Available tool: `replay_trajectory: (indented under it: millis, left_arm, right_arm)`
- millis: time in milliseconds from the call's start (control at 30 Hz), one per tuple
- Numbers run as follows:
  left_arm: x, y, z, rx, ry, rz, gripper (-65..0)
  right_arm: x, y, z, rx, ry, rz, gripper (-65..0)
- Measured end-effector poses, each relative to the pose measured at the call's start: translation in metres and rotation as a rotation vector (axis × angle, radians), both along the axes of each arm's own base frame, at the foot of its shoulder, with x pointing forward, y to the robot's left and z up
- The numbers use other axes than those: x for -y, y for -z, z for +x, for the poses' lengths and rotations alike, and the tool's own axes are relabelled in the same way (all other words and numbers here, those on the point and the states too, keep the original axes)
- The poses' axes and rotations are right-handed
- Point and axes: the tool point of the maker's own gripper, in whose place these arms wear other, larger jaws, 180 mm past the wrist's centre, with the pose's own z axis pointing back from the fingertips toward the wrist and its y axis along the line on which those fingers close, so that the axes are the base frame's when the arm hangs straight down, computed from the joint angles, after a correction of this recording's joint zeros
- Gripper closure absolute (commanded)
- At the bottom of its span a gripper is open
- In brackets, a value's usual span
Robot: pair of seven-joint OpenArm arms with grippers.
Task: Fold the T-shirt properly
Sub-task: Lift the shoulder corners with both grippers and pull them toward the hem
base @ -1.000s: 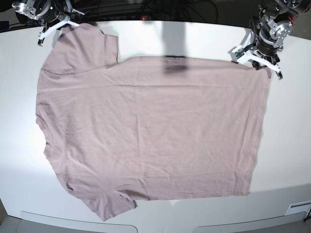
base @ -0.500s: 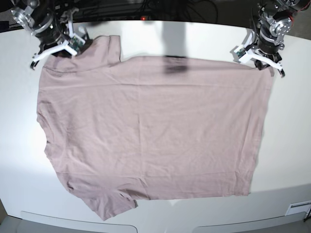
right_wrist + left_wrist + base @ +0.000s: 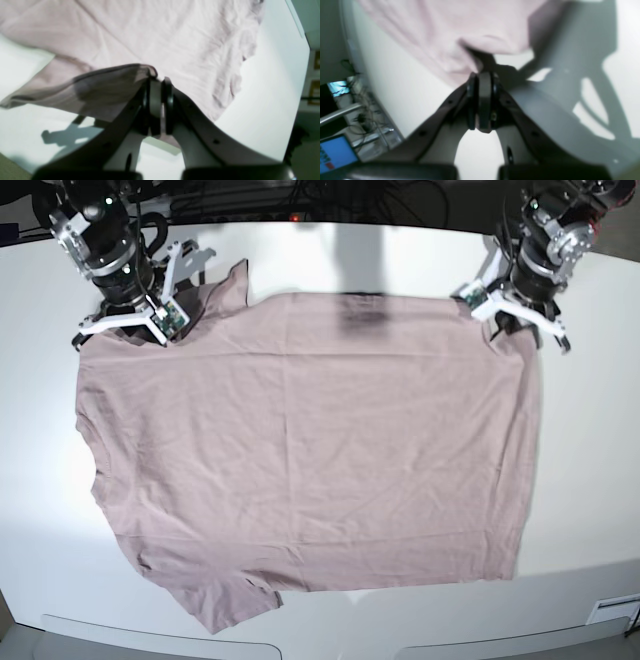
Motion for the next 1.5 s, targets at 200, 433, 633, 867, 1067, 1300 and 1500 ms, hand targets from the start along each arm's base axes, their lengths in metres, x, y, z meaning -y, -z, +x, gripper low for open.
replay_trajectory:
  millis: [200,433,633,867,1067,1300,1500]
  left_arm:
    - [-0.004,-0.024,0.041,0.100,-0.015,0.016,0.0]
    - [-0.001,-0.029,0.048,0.116,-0.029,0.007,0.0]
    - [0.004,-0.037,0.059,0.152,-0.008,-0.010,0.0]
    - [0.006,-0.066,0.085,0.297,-0.031,-0.064,0.0]
    - [0.008,-0.066,0.086,0.299,-0.035,-0.074,0.0]
    - [0.028,-0.065,0.087,0.300,-0.035,-0.165,0.0]
    - [0.026,-0.052,0.104,0.287,-0.077,-0.179,0.0]
  right_arm:
    - [-0.003,-0.009,0.020,0.051,0.042,0.019,0.0]
    - [0.003,-0.022,0.037,0.107,0.095,0.023,0.0]
    - [0.026,-0.048,0.067,0.206,0.251,0.095,0.0]
    - [0.027,-0.058,0.076,0.251,0.288,0.168,0.0]
    - [0.043,-0.024,0.080,0.182,0.337,0.171,0.0]
    - [0.051,-0.002,0.110,0.127,0.360,0.238,0.0]
    - [0.061,0.007,0.126,0.099,0.370,0.230,0.0]
